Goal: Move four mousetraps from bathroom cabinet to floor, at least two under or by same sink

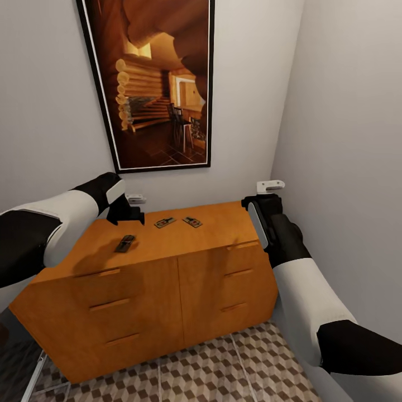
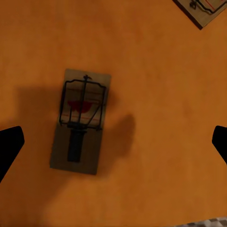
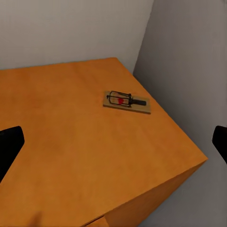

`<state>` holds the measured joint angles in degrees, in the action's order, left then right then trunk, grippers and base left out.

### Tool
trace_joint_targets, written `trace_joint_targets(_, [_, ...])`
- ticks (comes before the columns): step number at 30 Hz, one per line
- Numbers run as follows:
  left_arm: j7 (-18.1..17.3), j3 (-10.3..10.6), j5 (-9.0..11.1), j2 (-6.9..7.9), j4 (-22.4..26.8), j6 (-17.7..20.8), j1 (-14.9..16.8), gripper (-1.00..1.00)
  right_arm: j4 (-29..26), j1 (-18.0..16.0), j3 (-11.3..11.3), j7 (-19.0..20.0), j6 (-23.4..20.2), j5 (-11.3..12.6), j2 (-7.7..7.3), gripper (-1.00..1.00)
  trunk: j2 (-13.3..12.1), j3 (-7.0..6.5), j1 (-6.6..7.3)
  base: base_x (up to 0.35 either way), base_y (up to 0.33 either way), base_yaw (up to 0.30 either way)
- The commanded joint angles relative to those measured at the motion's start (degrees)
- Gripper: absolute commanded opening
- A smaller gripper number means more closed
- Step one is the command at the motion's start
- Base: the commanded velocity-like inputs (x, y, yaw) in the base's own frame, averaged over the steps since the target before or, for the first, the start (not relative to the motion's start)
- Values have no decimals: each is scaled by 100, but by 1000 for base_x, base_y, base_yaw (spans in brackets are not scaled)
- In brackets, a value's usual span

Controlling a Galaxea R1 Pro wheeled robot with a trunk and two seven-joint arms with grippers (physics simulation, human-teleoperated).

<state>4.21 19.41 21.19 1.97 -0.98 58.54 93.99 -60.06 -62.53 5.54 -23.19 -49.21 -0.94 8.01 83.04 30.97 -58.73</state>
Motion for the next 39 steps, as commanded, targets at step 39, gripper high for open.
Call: trace_joint_targets(39, [44,10,61,130,0,8,-3,100,-8,19,9,-10,-27,-12,7,100,405,186,-220,0,0,0])
